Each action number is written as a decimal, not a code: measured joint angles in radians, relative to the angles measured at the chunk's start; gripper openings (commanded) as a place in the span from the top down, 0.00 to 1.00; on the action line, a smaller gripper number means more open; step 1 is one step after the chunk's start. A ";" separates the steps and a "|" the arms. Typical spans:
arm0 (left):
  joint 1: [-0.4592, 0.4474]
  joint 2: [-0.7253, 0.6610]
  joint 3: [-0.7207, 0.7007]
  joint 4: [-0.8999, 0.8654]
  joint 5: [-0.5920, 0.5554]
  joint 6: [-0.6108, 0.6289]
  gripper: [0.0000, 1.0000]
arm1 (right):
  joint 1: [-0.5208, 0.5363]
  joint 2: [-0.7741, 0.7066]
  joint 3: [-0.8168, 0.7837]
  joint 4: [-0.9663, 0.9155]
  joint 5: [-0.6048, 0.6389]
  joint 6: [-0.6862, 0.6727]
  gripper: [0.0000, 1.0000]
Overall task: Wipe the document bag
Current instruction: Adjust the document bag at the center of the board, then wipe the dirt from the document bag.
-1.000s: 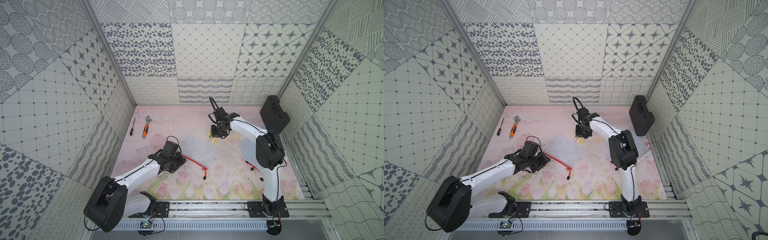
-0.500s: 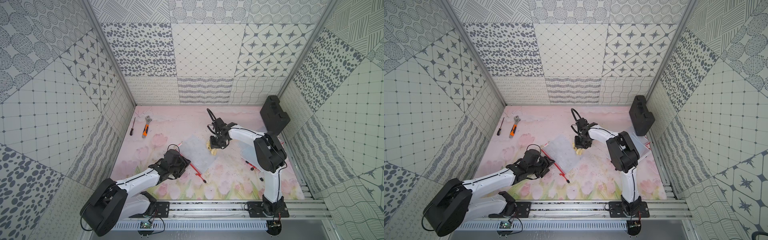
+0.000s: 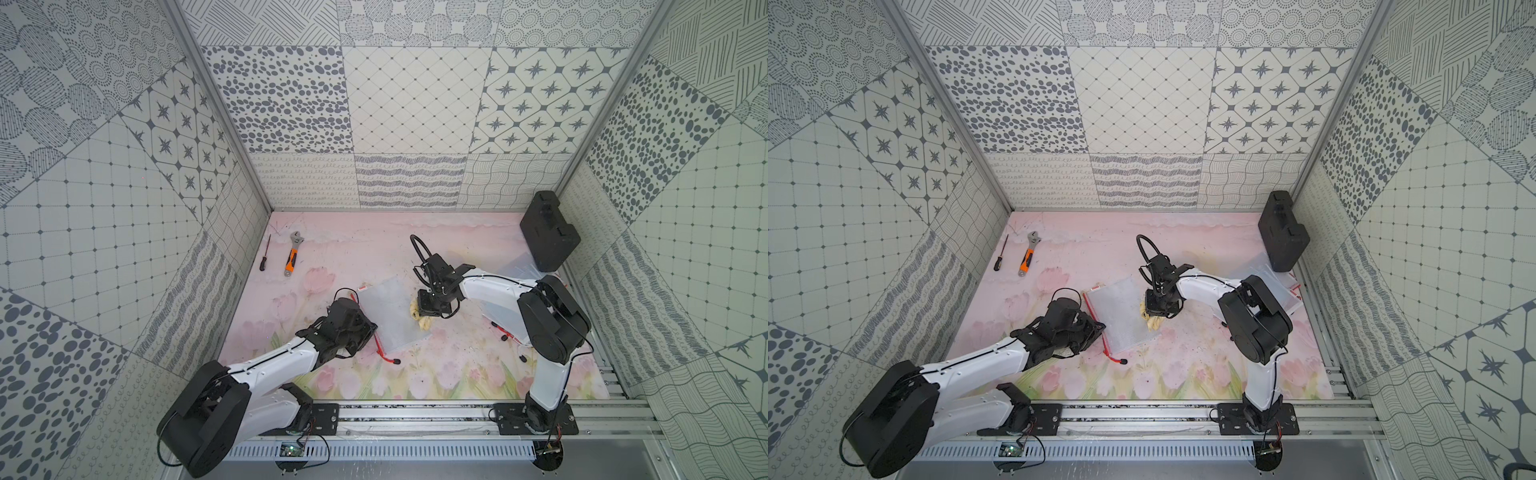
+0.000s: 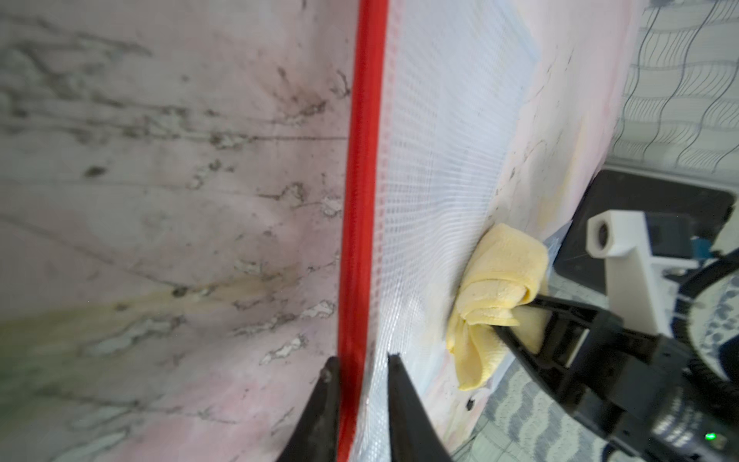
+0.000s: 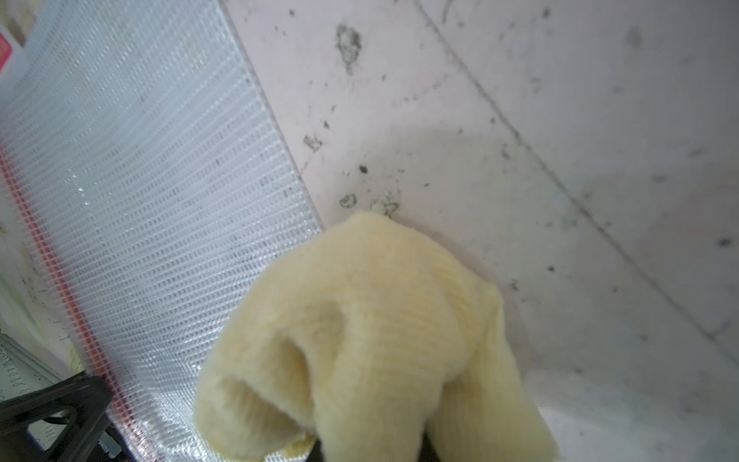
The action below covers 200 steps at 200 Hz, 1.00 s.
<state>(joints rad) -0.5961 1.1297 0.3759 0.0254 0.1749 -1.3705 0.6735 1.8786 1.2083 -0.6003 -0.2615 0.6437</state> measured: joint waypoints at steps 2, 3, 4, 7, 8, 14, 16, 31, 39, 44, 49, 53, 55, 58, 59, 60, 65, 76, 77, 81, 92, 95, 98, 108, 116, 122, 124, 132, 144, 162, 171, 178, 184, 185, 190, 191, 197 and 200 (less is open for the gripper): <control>0.000 -0.003 0.002 -0.005 -0.001 0.003 0.88 | 0.001 0.000 0.003 -0.003 0.000 0.000 1.00; 0.000 -0.004 0.002 -0.007 -0.003 0.003 0.89 | 0.002 0.000 0.003 -0.004 0.001 0.000 1.00; 0.000 -0.005 0.003 -0.009 -0.004 0.003 0.89 | 0.002 0.000 0.005 -0.006 0.001 0.000 1.00; 0.000 -0.007 0.004 -0.013 -0.005 0.005 0.89 | 0.004 0.001 0.008 -0.011 0.002 0.000 1.00; 0.000 -0.008 0.005 -0.014 -0.006 0.006 0.89 | 0.005 0.001 0.010 -0.014 0.003 0.000 1.00; 0.000 -0.008 0.008 -0.022 -0.008 0.011 0.92 | 0.011 0.002 0.017 -0.026 0.004 -0.001 1.00; 0.000 -0.007 0.008 -0.023 -0.009 0.013 0.93 | 0.014 0.002 0.021 -0.032 0.005 -0.002 1.00; 0.000 0.013 0.010 -0.031 -0.009 0.021 1.00 | 0.043 0.009 0.055 -0.074 0.005 -0.004 1.00; 0.000 0.036 0.011 -0.032 -0.006 0.028 1.00 | 0.060 0.013 0.074 -0.090 0.005 -0.004 1.00; 0.000 0.056 0.015 -0.033 -0.005 0.031 1.00 | 0.074 0.014 0.089 -0.099 0.003 -0.004 1.00; 0.000 0.072 0.018 -0.034 -0.003 0.035 1.00 | 0.085 0.016 0.103 -0.108 0.002 -0.004 1.00; 0.000 0.089 0.022 -0.034 0.000 0.039 1.00 | 0.094 0.019 0.116 -0.115 0.000 -0.004 1.00; 0.000 0.093 0.023 -0.034 0.000 0.039 1.00 | 0.099 0.020 0.122 -0.117 -0.001 -0.004 1.00; 0.000 0.105 0.026 -0.034 0.002 0.042 1.00 | 0.106 0.021 0.131 -0.119 -0.001 -0.004 1.00; 0.000 0.109 0.027 -0.034 0.003 0.043 1.00 | 0.108 0.022 0.134 -0.120 -0.001 -0.004 1.00; 0.000 0.113 0.028 -0.034 0.003 0.044 1.00 | 0.110 0.023 0.137 -0.121 -0.001 -0.004 1.00; 0.000 0.127 0.033 -0.034 0.006 0.047 1.00 | 0.122 0.025 0.150 -0.121 -0.004 -0.004 1.00; 0.000 0.152 0.047 -0.033 0.013 0.057 1.00 | 0.143 0.033 0.177 -0.120 -0.018 -0.001 1.00; 0.000 0.154 0.048 -0.033 0.013 0.059 1.00 | 0.145 0.034 0.180 -0.120 -0.021 0.000 1.00; 0.000 0.159 0.052 -0.033 0.014 0.063 1.00 | 0.152 0.039 0.189 -0.118 -0.027 0.001 1.00; 0.000 0.166 0.063 -0.040 0.017 0.074 1.00 | 0.169 0.057 0.210 -0.109 -0.050 0.005 1.00; 0.000 0.167 0.064 -0.043 0.016 0.076 1.00 | 0.172 0.063 0.215 -0.106 -0.055 0.005 1.00; 0.000 0.166 0.066 -0.047 0.016 0.080 1.00 | 0.177 0.071 0.221 -0.105 -0.061 0.005 1.00; 0.000 0.161 0.071 -0.061 0.015 0.091 1.00 | 0.193 0.103 0.240 -0.105 -0.071 0.005 1.00; 0.000 0.154 0.073 -0.074 0.010 0.098 1.00 | 0.205 0.134 0.255 -0.105 -0.076 0.005 1.00; 0.000 0.149 0.074 -0.083 0.008 0.102 1.00 | 0.213 0.157 0.262 -0.104 -0.079 0.005 1.00; 0.000 0.146 0.074 -0.087 0.008 0.104 1.00 | 0.216 0.163 0.262 -0.103 -0.080 0.005 1.00; 0.000 0.140 0.074 -0.097 0.003 0.110 1.00 | 0.225 0.184 0.260 -0.098 -0.085 0.005 1.00; 0.000 0.134 0.074 -0.116 -0.003 0.119 1.00 | 0.231 0.185 0.253 -0.083 -0.095 0.005 1.00; 0.000 0.133 0.074 -0.130 -0.005 0.127 1.00 | 0.236 0.171 0.222 -0.056 -0.082 0.005 1.00; 0.000 0.134 0.074 -0.133 -0.005 0.131 1.00 | 0.233 0.161 0.203 -0.045 -0.077 0.005 1.00; 0.000 0.134 0.074 -0.133 -0.005 0.133 1.00 | 0.227 0.150 0.183 -0.032 -0.069 0.004 1.00; 0.000 0.135 0.074 -0.133 -0.005 0.135 1.00 | 0.223 0.134 0.155 -0.016 -0.066 0.003 1.00; 0.000 0.135 0.074 -0.133 -0.005 0.135 1.00 | 0.222 0.130 0.148 -0.011 -0.067 0.003 1.00; 0.000 0.135 0.074 -0.133 -0.005 0.138 1.00 | 0.214 0.113 0.120 -0.002 -0.066 0.003 1.00; 0.001 0.135 0.074 -0.133 -0.004 0.139 1.00 | 0.213 0.109 0.116 0.001 -0.066 0.003 1.00; 0.001 0.135 0.074 -0.134 -0.004 0.142 1.00 | 0.196 0.083 0.075 0.012 -0.067 0.002 1.00; 0.001 0.135 0.074 -0.134 -0.003 0.143 1.00 | 0.187 0.070 0.057 0.018 -0.069 0.000 1.00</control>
<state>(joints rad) -0.5953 1.2648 0.4503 -0.1081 0.1715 -1.2274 0.8604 1.9488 1.2655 -0.5823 -0.3309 0.6441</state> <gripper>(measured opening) 0.048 0.127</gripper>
